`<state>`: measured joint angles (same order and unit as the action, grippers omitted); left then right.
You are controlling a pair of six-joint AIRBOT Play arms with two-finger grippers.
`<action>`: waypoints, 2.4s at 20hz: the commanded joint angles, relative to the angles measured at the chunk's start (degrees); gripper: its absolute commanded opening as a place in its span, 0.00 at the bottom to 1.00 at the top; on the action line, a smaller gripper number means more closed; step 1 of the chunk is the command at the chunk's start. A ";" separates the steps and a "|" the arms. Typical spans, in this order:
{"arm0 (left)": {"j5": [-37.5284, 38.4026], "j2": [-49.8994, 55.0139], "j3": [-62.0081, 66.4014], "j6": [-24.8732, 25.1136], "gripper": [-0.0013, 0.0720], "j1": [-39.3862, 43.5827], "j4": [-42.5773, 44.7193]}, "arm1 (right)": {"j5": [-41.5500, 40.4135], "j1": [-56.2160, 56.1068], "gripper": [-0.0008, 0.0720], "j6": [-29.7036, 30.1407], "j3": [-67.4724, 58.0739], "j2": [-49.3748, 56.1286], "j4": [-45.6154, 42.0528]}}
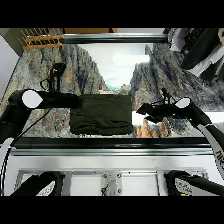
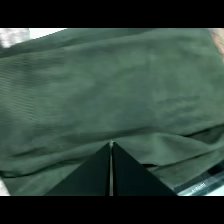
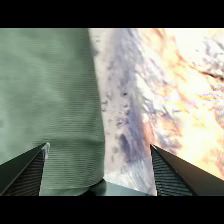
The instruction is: Fold the clothes and pants, and hang the long-sleeved shirts on hangers.
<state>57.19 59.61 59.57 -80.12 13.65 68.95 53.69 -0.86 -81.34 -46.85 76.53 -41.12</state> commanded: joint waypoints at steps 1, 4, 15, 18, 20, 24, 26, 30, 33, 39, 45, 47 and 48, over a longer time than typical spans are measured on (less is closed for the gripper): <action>-0.68 -0.37 -0.76 -0.28 0.05 2.67 0.07 | 0.63 1.84 1.00 15.82 1.95 6.54 16.46; -0.26 -0.37 -0.76 -1.79 0.05 2.67 0.04 | 0.83 0.13 1.00 22.77 0.94 12.55 25.79; 1.25 -0.39 -0.76 -3.30 0.05 2.67 0.02 | 0.37 -14.99 1.00 23.12 -8.76 20.98 29.86; 2.80 -0.39 -0.79 -3.30 0.04 2.67 0.04 | -0.46 -15.96 0.15 27.76 -10.95 21.09 29.83; 2.91 -0.39 -0.76 -3.30 0.05 2.67 0.02 | -0.50 -15.47 0.04 29.11 -12.57 20.28 28.87; 2.82 -0.37 -0.79 -3.30 0.05 2.67 0.04 | -0.92 -7.65 0.04 22.49 -16.79 13.07 14.60; 2.80 -0.37 -0.79 -3.28 0.05 2.67 0.04 | -0.90 0.76 0.04 14.51 -17.88 7.32 3.21; 2.80 -0.37 -0.79 -3.28 0.04 2.67 0.07 | -0.70 22.62 0.04 6.10 -17.88 -4.35 -11.93; 2.73 -0.37 -0.79 -3.28 0.05 2.67 0.04 | -0.07 38.99 0.04 4.68 -17.86 -9.90 -15.52; 2.82 -0.37 -0.79 -3.28 0.05 2.67 0.04 | 7.30 57.81 0.04 4.59 -15.15 -9.60 -19.26; 3.21 -0.37 -0.79 -3.28 0.05 2.67 0.04 | 10.84 59.89 0.04 4.55 -13.64 -9.62 -20.44; 2.99 -0.33 -0.76 -3.28 0.05 2.67 0.07 | 13.35 59.23 0.04 4.55 -12.85 -9.64 -20.44; 2.97 -0.33 -0.79 -3.26 0.05 2.67 0.07 | 14.67 58.82 0.04 4.09 -12.26 -9.64 -20.48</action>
<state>60.38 59.27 58.81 -83.31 16.27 68.99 64.27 58.15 -76.64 -60.20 66.94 -61.14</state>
